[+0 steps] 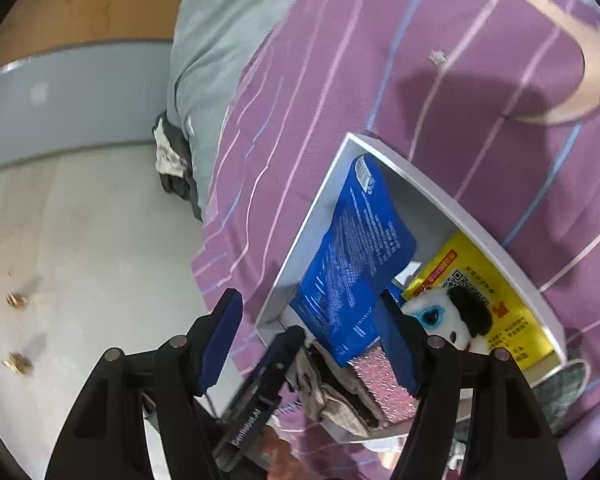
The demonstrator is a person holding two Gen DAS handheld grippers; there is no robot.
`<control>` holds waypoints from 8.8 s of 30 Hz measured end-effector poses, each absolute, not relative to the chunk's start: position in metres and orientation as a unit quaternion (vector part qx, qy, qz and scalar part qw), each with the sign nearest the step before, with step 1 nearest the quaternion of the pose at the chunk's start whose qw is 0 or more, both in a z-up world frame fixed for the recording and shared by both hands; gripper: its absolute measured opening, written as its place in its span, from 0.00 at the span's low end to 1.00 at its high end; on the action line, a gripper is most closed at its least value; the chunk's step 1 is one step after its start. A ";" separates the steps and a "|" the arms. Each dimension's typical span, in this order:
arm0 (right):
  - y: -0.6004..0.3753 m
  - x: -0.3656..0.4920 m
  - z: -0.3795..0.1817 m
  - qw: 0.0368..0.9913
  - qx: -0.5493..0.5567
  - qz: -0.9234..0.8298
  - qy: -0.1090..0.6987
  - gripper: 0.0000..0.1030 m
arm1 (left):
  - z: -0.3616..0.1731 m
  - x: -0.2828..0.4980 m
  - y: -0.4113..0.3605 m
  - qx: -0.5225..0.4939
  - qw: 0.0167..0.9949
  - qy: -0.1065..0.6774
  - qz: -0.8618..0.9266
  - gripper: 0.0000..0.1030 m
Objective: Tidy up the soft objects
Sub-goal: 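Lower the blue packets into the tray and open both grippers, then withdraw both grippers from the tray and move the right gripper toward the lavender pillow, then grasp the lavender soft pillow with the right gripper, then lift the lavender pillow with the right gripper toward the tray, then carry the lavender pillow over the tray and lower it beside the plush dog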
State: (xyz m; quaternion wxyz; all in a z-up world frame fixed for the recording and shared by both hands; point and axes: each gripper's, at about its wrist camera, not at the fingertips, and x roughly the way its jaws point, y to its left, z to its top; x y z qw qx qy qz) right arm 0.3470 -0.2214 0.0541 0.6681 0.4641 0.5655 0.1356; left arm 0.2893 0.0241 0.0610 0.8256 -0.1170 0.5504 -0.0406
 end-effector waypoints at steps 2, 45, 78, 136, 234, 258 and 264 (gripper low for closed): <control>-0.217 0.348 0.058 0.670 0.443 0.136 0.580 0.66 | 0.062 0.289 0.024 -0.112 0.829 0.547 -0.035 0.57; -0.175 0.335 0.079 0.811 0.108 0.145 0.557 0.02 | 0.079 0.258 -0.009 -0.093 0.823 0.561 -0.006 0.27; -0.201 0.206 0.151 0.814 0.125 0.186 0.536 0.02 | 0.145 0.137 -0.048 -0.055 0.880 0.471 0.035 0.43; -0.311 0.164 0.035 0.760 0.157 0.225 0.589 0.51 | 0.062 0.118 -0.124 -0.081 0.807 0.566 -0.147 0.43; -0.213 0.179 0.075 0.839 0.181 0.239 0.454 0.60 | 0.036 0.142 -0.022 -0.222 0.875 0.431 -0.009 0.03; -0.195 0.205 0.071 0.885 0.082 0.130 0.439 0.60 | 0.037 0.136 -0.001 -0.219 0.880 0.422 0.003 0.54; -0.185 0.218 0.049 0.869 0.049 0.102 0.482 0.59 | 0.039 0.137 0.001 -0.225 0.881 0.416 0.000 0.54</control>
